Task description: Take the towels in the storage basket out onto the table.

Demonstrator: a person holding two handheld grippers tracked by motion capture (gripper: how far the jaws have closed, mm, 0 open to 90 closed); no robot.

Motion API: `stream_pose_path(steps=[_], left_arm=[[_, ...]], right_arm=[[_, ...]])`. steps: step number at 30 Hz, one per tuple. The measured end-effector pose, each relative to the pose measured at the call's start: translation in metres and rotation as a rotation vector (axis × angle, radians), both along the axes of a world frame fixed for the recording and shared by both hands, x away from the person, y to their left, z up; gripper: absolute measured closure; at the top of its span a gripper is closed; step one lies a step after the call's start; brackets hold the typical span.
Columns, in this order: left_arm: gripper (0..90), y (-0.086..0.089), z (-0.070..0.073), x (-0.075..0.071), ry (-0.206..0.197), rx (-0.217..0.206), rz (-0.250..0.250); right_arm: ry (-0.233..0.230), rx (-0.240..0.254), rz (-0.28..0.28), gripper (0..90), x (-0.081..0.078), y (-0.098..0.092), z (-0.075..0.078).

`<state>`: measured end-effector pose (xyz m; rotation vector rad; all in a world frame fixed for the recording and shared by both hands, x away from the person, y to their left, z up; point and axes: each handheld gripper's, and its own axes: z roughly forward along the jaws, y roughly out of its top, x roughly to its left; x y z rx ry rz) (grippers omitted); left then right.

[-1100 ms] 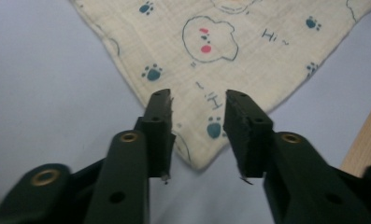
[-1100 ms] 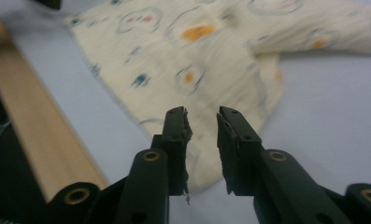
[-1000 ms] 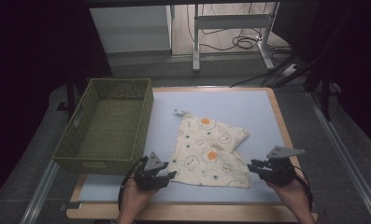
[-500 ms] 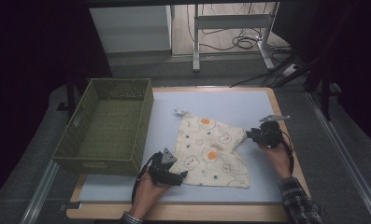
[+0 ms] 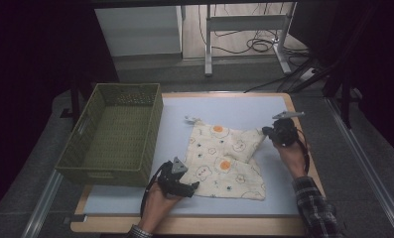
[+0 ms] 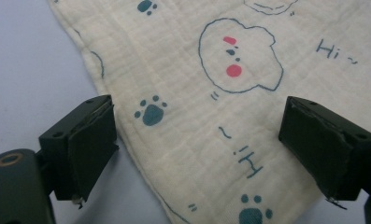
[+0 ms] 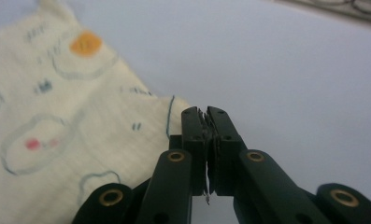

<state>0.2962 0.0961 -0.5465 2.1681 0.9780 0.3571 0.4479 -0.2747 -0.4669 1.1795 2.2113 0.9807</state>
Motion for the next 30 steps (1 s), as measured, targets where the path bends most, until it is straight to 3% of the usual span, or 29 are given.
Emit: stream_pose_path(steps=[3,5,9,14,16,20,25,30], left_arm=[[10.2,0.0,0.0,0.0,0.001,-0.001,0.0],[9.9,0.0,0.0,0.0,-0.001,0.001,0.003],[9.4,0.0,0.0,0.0,0.0,0.001,0.005],[9.2,0.0,0.001,-0.001,-0.003,0.0,0.003],[11.4,0.001,0.002,-0.003,0.005,-0.007,-0.009],[16.8,0.007,0.012,-0.011,-0.023,-0.015,-0.003],[30.0,0.019,0.022,-0.025,-0.059,-0.019,0.004],[45.9,0.027,0.017,-0.036,-0.058,-0.026,-0.001]], right_arm=[[-0.027,-0.014,-0.008,86.7,0.013,0.005,0.024],[-0.025,-0.027,-0.01,86.5,0.023,0.01,0.03],[0.014,-0.066,-0.026,78.3,0.039,0.019,0.02],[0.035,-0.051,-0.015,69.5,0.03,0.014,0.006],[0.045,-0.03,0.005,67.8,0.02,0.01,0.002],[0.06,-0.012,0.066,67.4,-0.013,0.003,-0.008],[0.095,0.044,0.14,67.8,-0.068,-0.006,-0.02],[0.143,0.062,0.204,67.8,-0.125,-0.011,-0.033]])
